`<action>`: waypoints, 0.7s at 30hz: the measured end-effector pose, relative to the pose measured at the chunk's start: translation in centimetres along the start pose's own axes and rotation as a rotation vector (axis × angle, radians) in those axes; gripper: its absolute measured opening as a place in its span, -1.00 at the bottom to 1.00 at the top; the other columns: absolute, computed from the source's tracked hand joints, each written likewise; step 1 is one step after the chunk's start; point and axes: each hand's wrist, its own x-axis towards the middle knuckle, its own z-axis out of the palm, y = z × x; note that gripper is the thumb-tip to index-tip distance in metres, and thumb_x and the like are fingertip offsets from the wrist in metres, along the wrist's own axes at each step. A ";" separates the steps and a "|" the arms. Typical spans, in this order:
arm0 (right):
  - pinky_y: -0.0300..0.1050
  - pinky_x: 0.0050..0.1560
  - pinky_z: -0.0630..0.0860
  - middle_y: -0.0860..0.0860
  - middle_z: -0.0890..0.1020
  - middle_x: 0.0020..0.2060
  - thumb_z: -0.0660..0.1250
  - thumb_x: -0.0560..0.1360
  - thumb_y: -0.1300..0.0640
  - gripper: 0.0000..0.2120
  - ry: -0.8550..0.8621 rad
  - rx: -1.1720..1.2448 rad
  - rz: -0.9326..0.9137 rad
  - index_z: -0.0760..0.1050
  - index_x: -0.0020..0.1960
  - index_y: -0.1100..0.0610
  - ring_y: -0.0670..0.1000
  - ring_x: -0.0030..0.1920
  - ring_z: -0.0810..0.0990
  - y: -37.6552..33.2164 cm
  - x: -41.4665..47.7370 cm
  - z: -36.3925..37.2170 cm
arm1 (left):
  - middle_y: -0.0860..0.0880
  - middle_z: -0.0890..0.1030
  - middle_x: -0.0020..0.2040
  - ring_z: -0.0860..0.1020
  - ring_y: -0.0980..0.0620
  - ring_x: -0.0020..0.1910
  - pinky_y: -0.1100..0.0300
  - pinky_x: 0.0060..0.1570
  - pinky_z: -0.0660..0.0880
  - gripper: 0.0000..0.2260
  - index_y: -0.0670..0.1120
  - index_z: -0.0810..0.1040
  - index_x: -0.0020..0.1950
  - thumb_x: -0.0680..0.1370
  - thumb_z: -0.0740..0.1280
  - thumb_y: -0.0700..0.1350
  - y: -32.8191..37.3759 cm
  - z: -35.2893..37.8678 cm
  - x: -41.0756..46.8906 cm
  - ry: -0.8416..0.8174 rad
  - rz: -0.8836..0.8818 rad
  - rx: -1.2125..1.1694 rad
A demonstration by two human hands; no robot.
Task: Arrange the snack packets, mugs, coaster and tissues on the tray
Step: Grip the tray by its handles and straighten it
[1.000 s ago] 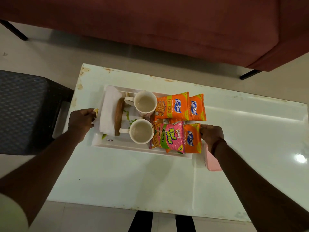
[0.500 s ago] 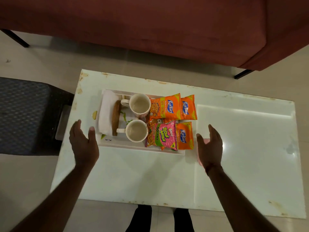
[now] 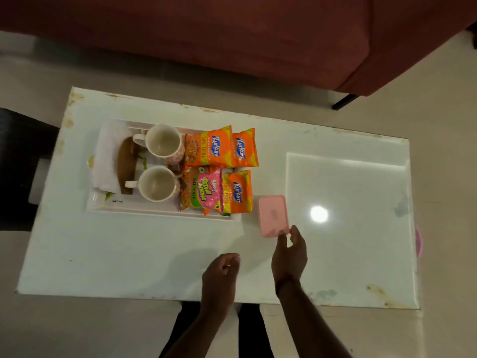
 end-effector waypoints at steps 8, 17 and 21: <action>-0.18 -0.10 0.57 -0.04 0.68 -0.27 0.31 0.54 0.11 -0.82 -0.076 0.077 0.021 0.64 -0.05 0.18 0.05 -0.13 0.62 0.3 4.0 -1.6 | -0.01 0.66 0.01 0.68 0.08 -0.15 0.03 -0.04 0.65 -0.67 -0.12 0.56 0.27 0.56 0.37 -0.01 5.1 6.9 3.1 0.077 -0.061 -0.132; -0.26 -0.08 0.44 -0.04 0.71 -0.16 0.30 0.54 0.17 -0.81 -0.159 0.036 -0.026 0.69 0.02 0.08 -0.04 -0.13 0.62 -0.5 5.1 -2.1 | -0.09 0.72 -0.02 0.67 0.08 -0.20 0.04 -0.07 0.66 -0.77 -0.13 0.64 0.15 0.57 0.35 -0.07 6.9 7.9 4.3 0.217 0.021 0.001; -0.27 -0.09 0.43 -0.13 0.65 -0.22 0.30 0.53 0.17 -0.81 -0.142 0.058 -0.041 0.69 0.02 0.08 -0.09 -0.15 0.58 -1.9 6.2 -1.8 | -0.09 0.71 0.00 0.66 0.12 -0.25 0.11 -0.18 0.66 -0.78 -0.14 0.64 0.18 0.59 0.34 -0.10 8.3 8.2 5.1 0.257 0.126 0.061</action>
